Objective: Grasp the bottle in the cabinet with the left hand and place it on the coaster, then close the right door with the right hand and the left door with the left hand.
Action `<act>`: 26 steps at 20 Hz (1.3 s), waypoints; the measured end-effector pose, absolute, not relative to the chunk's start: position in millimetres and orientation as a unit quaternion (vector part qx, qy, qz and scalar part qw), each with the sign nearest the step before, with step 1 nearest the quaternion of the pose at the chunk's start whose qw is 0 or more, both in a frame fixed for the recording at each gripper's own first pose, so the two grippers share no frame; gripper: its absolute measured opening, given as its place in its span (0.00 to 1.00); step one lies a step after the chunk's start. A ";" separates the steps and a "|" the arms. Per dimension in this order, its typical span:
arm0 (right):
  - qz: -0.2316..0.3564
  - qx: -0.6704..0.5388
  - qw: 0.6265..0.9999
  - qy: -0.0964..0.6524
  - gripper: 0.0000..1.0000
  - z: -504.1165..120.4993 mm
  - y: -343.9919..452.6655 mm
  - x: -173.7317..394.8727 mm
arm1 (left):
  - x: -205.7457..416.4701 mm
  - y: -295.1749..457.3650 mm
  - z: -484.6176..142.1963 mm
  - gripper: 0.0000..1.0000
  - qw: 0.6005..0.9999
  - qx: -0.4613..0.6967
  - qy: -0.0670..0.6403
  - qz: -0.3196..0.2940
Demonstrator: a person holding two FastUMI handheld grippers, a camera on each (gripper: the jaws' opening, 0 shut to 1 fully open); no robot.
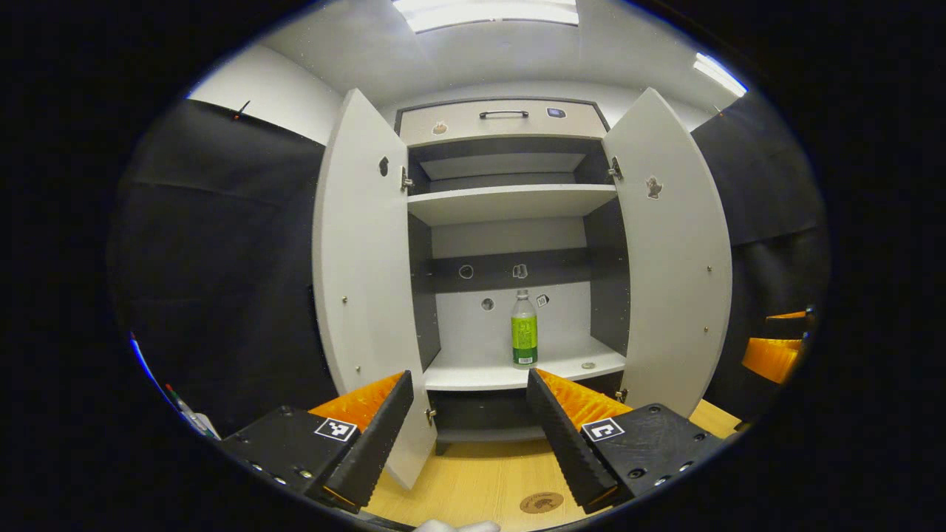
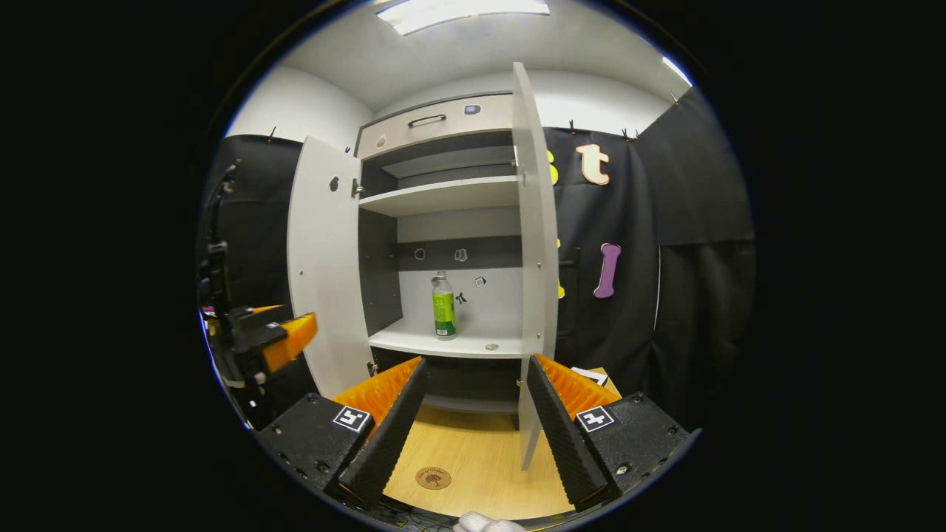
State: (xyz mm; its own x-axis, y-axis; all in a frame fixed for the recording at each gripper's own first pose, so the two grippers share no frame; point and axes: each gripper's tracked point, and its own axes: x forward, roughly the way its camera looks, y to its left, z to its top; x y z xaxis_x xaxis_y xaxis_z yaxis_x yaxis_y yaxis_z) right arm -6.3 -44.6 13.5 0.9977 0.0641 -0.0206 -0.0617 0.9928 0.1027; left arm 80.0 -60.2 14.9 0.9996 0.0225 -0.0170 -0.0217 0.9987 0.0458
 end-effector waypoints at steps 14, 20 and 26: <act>-0.042 0.015 0.999 0.013 0.83 34.5 -20.9 44.1 | 371.7 -130.9 -27.0 0.95 0.999 -0.002 -0.002 -0.048; -0.040 0.001 0.999 0.025 0.83 31.8 -19.3 59.9 | 430.1 -139.4 -43.7 0.95 1.000 0.001 0.007 -0.027; -0.050 0.010 0.998 0.039 0.83 24.6 -27.2 59.5 | 451.4 -141.9 -51.4 0.96 1.000 0.004 0.012 -0.019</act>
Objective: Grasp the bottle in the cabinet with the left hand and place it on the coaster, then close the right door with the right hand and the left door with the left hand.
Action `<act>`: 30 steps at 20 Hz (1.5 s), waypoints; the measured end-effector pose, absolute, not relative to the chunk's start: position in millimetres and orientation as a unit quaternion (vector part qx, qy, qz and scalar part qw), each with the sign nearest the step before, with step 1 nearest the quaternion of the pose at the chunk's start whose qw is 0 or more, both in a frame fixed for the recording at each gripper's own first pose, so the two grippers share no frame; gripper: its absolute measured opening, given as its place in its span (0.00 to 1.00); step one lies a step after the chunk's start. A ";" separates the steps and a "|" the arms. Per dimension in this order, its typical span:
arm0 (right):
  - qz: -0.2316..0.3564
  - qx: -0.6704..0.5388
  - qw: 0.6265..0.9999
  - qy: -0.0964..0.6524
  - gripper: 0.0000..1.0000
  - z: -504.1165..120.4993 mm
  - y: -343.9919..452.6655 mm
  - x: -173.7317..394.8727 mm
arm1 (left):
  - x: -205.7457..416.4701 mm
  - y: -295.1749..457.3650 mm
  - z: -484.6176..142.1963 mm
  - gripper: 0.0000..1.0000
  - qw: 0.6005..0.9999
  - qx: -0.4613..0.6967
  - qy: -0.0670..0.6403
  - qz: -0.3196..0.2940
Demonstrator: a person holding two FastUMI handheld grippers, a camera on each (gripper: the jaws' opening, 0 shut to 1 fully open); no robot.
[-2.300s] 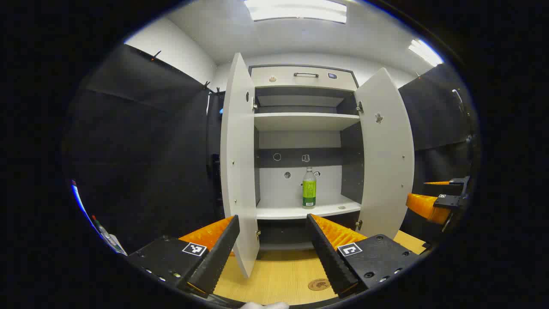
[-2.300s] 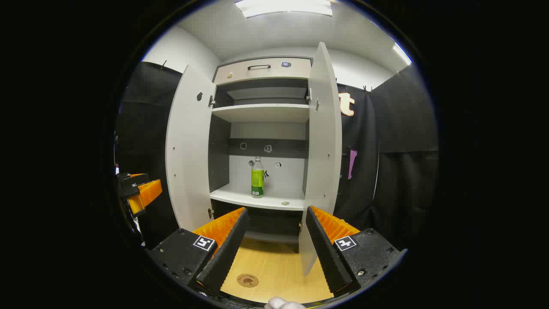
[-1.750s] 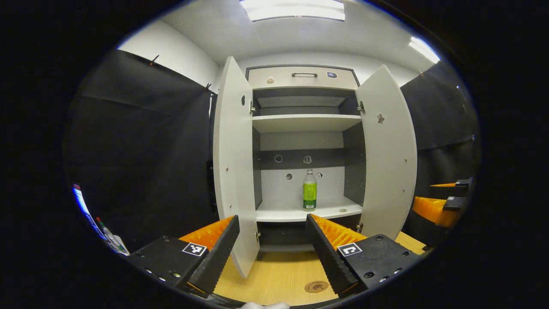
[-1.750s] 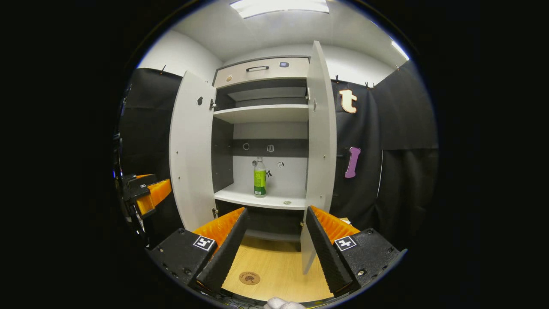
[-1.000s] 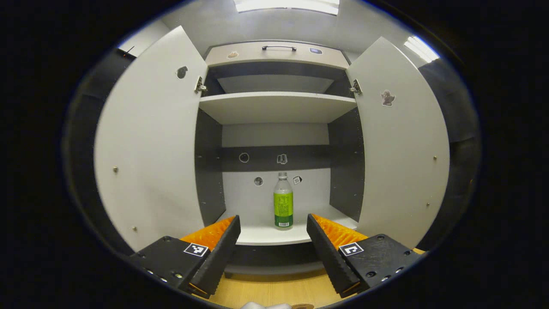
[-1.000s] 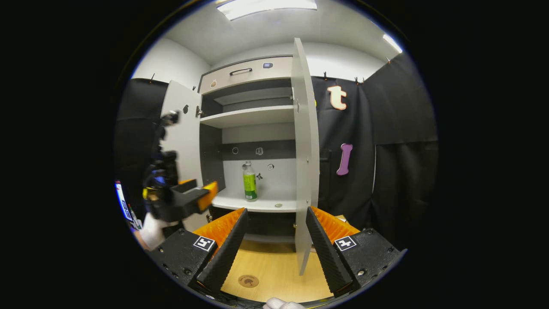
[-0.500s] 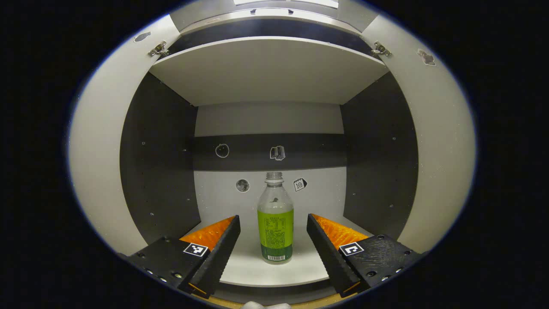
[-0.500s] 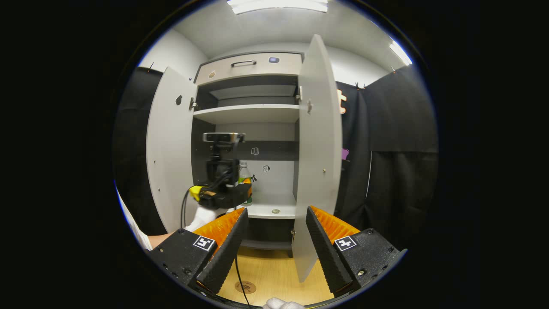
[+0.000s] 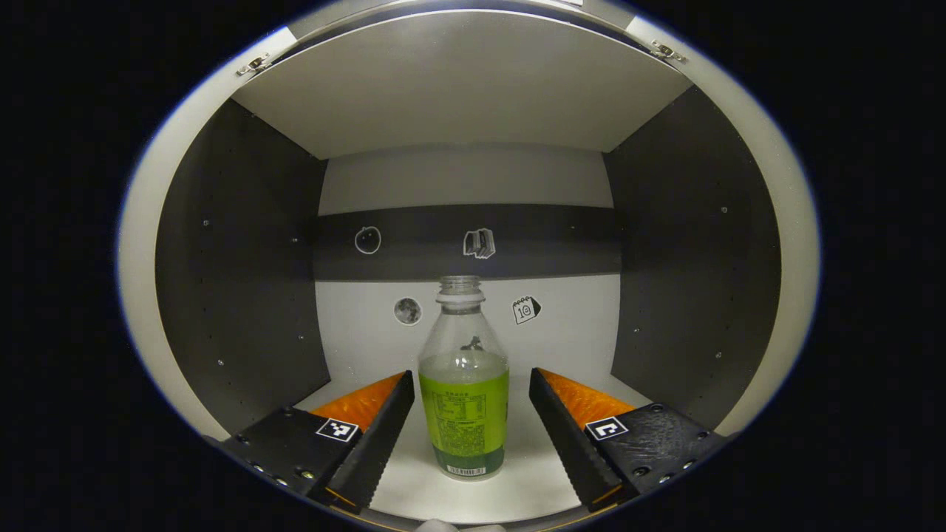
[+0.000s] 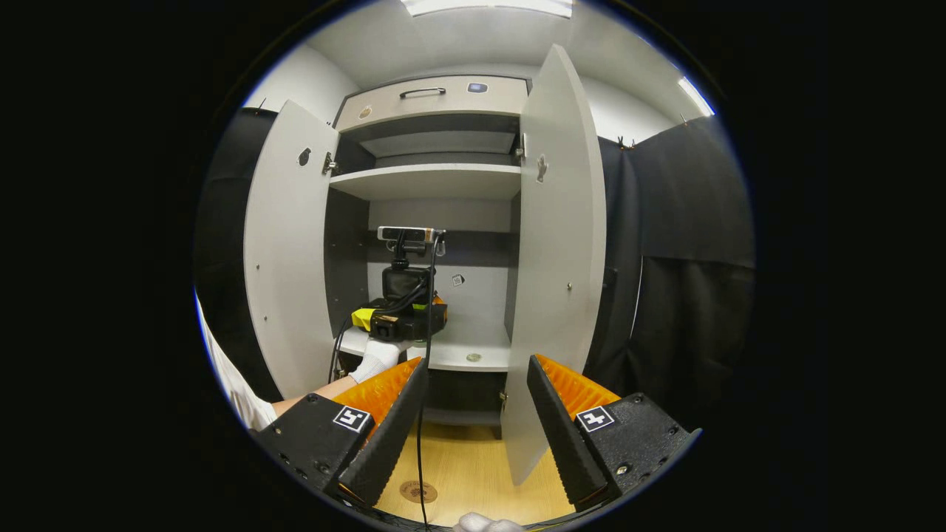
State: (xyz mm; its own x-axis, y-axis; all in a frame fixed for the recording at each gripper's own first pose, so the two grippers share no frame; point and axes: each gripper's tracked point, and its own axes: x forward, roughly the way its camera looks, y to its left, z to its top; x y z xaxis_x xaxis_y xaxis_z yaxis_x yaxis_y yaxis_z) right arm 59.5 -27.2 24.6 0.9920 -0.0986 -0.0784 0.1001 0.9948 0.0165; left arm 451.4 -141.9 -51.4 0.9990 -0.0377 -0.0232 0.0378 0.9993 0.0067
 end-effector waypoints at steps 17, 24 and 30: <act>-0.062 0.025 0.997 0.034 0.83 13.4 -35.2 44.7 | 261.0 -154.7 -59.6 0.74 0.986 0.000 0.005 -0.169; -0.074 0.030 0.995 0.056 0.83 -8.1 -43.2 41.4 | 185.7 -154.8 -149.7 0.74 0.974 -0.005 0.038 -0.224; -0.085 0.017 0.993 0.086 0.83 -25.9 -51.5 36.3 | 135.4 -171.0 -231.1 0.74 0.961 -0.022 0.048 -0.270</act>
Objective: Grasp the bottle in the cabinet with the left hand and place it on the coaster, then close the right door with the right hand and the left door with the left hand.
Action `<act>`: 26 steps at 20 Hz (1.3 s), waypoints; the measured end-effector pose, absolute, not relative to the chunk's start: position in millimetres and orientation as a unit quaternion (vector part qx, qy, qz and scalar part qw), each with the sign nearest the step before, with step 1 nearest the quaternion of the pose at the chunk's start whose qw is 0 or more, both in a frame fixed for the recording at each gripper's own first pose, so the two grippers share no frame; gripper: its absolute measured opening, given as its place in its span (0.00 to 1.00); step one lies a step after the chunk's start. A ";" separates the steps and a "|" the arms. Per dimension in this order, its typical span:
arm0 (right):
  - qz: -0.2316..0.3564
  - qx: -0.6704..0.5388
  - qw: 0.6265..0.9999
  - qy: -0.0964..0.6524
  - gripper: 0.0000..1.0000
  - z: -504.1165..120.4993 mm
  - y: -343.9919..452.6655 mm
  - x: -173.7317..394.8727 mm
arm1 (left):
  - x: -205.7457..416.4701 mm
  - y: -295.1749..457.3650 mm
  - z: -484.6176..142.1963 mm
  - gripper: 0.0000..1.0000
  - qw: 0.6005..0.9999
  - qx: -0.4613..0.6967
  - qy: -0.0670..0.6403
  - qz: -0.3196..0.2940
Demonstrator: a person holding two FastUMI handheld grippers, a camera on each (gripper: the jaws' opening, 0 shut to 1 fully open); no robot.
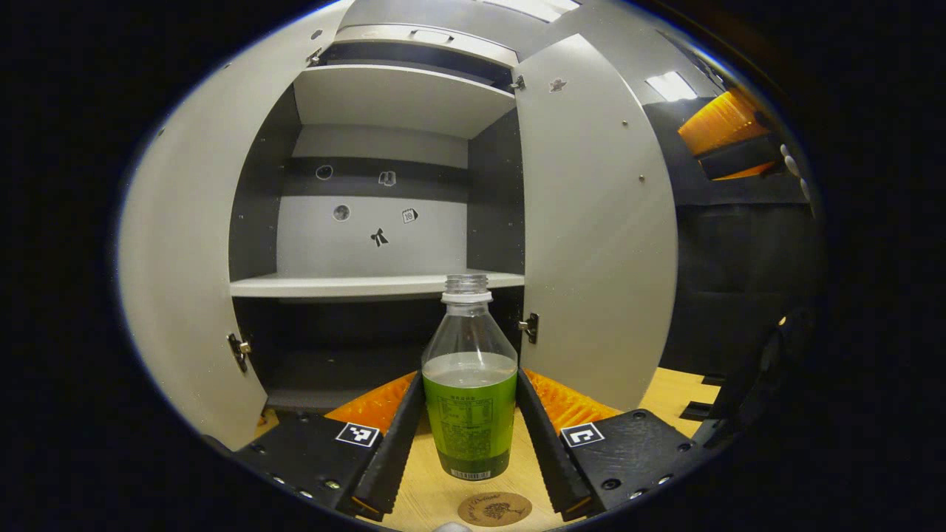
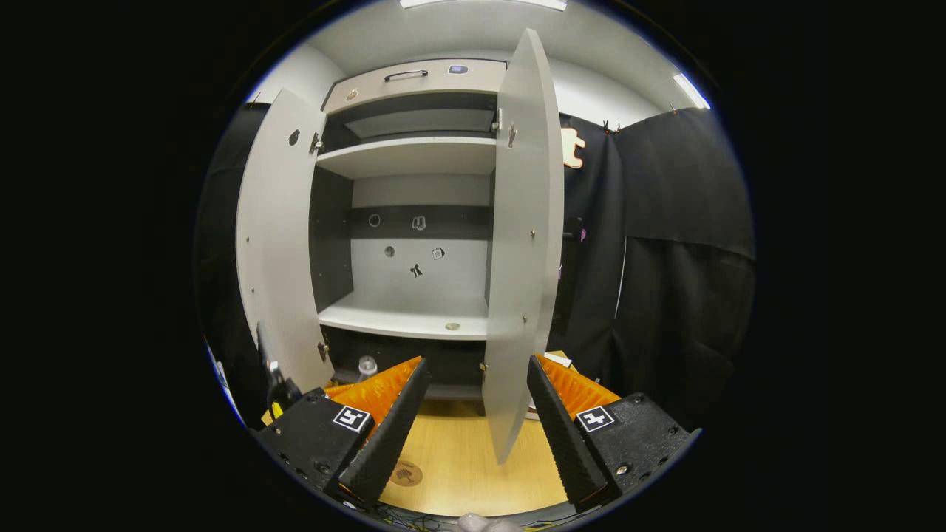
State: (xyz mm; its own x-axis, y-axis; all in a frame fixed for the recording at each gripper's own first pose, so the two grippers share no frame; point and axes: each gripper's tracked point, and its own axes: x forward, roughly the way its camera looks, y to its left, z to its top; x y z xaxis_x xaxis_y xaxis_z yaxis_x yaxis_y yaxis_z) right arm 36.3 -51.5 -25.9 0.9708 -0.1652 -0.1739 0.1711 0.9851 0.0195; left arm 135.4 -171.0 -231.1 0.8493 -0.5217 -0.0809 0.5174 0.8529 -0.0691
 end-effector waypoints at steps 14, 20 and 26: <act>-0.073 0.019 0.989 0.126 0.83 -51.6 -45.2 34.7 | 93.1 -184.8 -338.5 0.76 0.946 -0.011 0.070 -0.315; -0.075 0.016 0.988 0.137 0.84 -57.8 -43.3 31.0 | 88.4 -181.1 -348.9 0.80 0.947 -0.010 0.082 -0.309; -0.085 0.025 0.986 0.138 0.84 -59.3 -48.6 29.9 | 90.4 -175.8 -327.2 0.97 0.950 0.010 0.069 -0.303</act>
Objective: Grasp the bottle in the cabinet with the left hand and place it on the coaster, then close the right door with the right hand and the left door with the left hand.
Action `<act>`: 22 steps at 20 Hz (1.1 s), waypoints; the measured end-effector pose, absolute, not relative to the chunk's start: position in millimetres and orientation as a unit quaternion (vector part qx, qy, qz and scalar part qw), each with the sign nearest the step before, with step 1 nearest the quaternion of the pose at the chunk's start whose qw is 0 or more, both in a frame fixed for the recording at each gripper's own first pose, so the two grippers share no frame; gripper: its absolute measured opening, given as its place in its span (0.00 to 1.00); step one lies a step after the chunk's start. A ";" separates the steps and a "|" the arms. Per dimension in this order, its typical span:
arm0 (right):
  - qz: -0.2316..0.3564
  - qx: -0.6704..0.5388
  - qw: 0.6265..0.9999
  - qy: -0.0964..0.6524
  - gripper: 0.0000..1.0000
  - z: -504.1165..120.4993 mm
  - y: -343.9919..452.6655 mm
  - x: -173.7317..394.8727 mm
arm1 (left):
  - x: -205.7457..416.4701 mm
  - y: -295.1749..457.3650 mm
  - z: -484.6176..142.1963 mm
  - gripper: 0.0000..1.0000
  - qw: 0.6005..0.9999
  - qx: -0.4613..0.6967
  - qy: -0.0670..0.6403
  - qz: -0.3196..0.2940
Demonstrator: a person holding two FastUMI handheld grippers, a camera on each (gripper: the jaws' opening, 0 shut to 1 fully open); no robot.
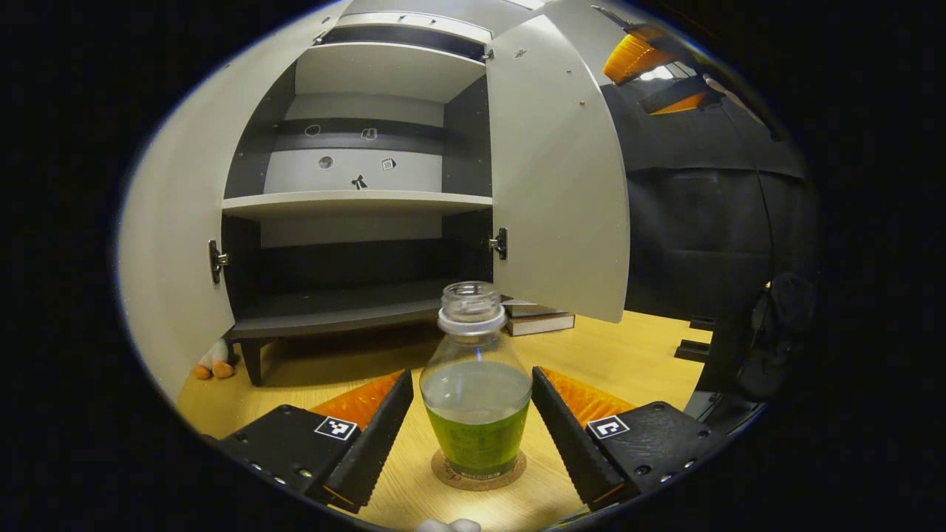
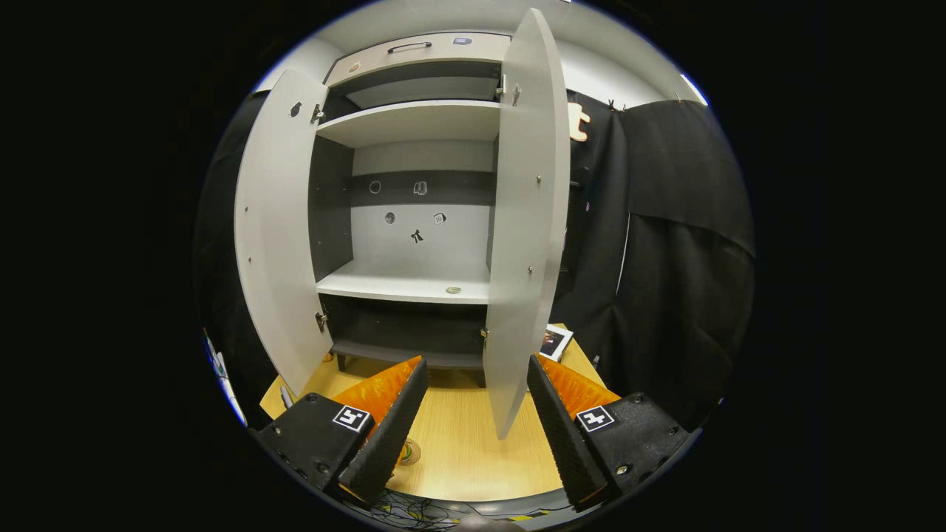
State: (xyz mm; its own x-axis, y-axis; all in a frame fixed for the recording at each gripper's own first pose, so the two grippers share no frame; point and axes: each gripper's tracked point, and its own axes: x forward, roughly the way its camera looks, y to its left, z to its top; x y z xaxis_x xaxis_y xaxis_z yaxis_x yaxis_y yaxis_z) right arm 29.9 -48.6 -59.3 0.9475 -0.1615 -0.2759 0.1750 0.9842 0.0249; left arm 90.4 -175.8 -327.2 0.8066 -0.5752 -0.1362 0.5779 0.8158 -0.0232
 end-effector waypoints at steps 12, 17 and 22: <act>-0.088 0.039 0.989 0.111 0.84 -47.4 -51.8 37.3 | 130.0 -162.1 -160.2 0.96 0.960 -0.014 0.008 -0.281; -0.097 0.037 0.992 0.078 0.84 -30.0 -74.6 40.5 | 137.3 -112.5 -92.4 0.96 0.976 -0.013 0.016 -0.217; -0.123 0.047 0.990 0.050 0.83 -15.5 -118.1 36.7 | 129.9 -52.9 -50.2 0.96 0.992 0.014 0.011 -0.128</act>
State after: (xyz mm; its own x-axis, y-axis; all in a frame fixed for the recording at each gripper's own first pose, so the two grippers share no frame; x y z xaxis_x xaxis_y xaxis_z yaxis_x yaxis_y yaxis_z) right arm 36.7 -118.1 -15.5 0.9648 -0.2386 -0.1104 0.2480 0.9655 0.0800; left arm 129.9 -52.9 -50.2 0.9668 -0.2543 -0.0249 0.2549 0.9667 0.0244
